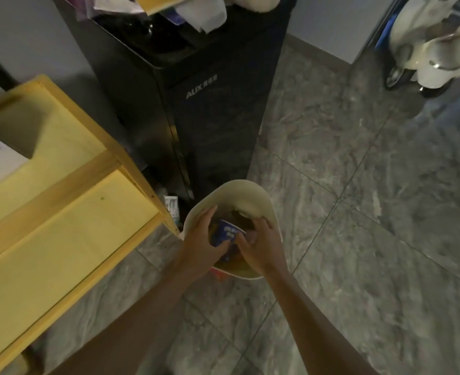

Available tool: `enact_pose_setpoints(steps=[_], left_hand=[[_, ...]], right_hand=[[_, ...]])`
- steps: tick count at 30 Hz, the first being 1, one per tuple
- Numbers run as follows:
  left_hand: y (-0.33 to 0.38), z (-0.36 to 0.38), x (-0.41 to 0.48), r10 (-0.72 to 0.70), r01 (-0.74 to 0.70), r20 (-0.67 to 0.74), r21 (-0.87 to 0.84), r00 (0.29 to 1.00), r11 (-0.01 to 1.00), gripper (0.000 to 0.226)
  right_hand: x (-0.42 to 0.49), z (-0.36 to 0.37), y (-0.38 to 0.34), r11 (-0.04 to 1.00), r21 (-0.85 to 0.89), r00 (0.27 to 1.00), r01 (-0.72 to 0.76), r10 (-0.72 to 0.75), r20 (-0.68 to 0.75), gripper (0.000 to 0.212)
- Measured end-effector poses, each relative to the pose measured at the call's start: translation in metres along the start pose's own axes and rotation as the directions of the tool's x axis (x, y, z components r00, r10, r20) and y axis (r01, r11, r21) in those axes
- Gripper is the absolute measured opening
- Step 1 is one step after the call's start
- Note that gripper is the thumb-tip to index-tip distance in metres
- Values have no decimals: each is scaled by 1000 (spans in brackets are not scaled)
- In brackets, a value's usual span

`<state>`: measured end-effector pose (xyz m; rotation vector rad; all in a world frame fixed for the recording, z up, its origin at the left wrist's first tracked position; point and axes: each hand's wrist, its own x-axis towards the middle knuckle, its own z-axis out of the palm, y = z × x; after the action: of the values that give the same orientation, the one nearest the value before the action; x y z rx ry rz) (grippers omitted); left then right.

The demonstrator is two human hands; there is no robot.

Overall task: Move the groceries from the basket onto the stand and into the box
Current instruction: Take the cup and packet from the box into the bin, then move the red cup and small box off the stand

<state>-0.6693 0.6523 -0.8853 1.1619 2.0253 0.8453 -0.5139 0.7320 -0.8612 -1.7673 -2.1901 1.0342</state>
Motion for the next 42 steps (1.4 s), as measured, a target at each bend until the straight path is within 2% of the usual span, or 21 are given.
enact_pose_setpoints(steps=[3,5,8,12,17,20,25,28,33,42], left_hand=[[25,-31,-8,34,-34,0,-3,999,999,84],[45,-60,-14,50,-49,-3,64,999,997,83],[86,-116,-26,43,-35,-29,230,999,973,90],[173,-204,-52,106,-91,-31,322,994,943,107],[308,-322,-99,191,-138,-121,350,974,927,97],[369,-384,-124,208,-131,-203,337,957,932,93],[445,-469,-180,248,-118,-352,354,903,928,93],[459,-505,-211,244,-90,-396,368,885,925,95],[446,-541,-245,191,2,-522,346,831,938,96],[362,-586,-284,-9,185,-668,194,744,963,95]], right_hand=[[-8,-31,-18,998,-55,998,33,-31,47,59],[-16,-62,-31,996,-88,998,29,-24,61,71],[-34,-121,-64,987,-143,996,68,-59,64,89],[-69,-221,-131,956,-247,987,160,-158,28,97],[-122,-356,-239,941,-239,962,241,-264,-69,95],[-145,-417,-289,919,-233,915,317,-361,-178,97],[-182,-485,-365,872,-179,863,455,-482,-153,101],[-198,-504,-405,818,-148,812,556,-572,-114,101],[-204,-497,-463,759,-176,769,626,-639,-19,101],[-208,-411,-548,687,-158,705,709,-684,186,100]])
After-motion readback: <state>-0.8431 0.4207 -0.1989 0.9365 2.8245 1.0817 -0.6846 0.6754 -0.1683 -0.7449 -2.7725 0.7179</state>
